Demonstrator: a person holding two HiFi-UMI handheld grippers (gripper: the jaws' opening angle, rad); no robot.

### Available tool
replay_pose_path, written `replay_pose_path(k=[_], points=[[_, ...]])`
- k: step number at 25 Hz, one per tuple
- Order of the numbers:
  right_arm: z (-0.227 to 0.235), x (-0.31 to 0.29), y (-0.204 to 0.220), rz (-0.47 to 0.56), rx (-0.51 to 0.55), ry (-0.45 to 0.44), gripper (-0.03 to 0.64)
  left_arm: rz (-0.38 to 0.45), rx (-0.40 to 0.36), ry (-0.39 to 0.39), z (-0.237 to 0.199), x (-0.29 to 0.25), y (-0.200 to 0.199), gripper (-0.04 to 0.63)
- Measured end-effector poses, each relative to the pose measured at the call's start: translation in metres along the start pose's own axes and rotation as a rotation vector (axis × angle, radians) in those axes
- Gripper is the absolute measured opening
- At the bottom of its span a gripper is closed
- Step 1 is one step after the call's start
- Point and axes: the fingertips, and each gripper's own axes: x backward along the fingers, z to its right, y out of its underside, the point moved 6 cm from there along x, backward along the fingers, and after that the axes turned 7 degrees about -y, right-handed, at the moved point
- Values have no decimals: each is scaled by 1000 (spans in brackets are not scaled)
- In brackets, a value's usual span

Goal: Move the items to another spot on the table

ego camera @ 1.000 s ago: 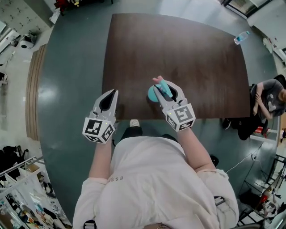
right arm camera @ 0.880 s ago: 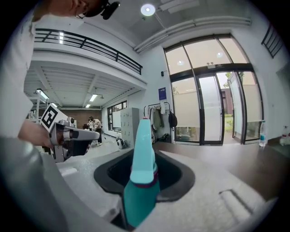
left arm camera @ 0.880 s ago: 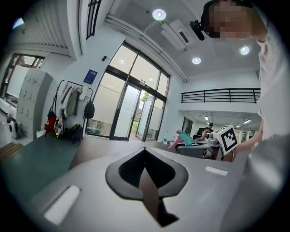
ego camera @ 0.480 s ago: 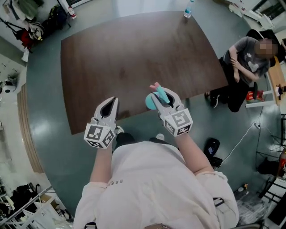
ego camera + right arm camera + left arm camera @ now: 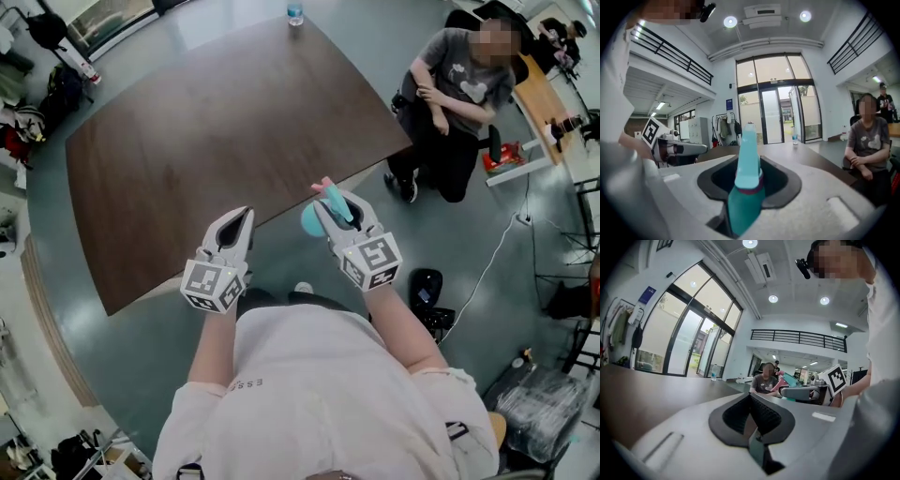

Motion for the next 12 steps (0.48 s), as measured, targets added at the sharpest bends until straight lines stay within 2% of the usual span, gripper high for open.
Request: replay_pose_path(k=[3,7,12], points=[[24,35,-6,18,10,58,123,-21,15,83,41,-30,6,15],[55,74,-3,36,-9,151,123,-45,-12,211,89,-67,5,15],[84,93,11,42,-70,224,123,-60,-20,277,111,-112,7,15]])
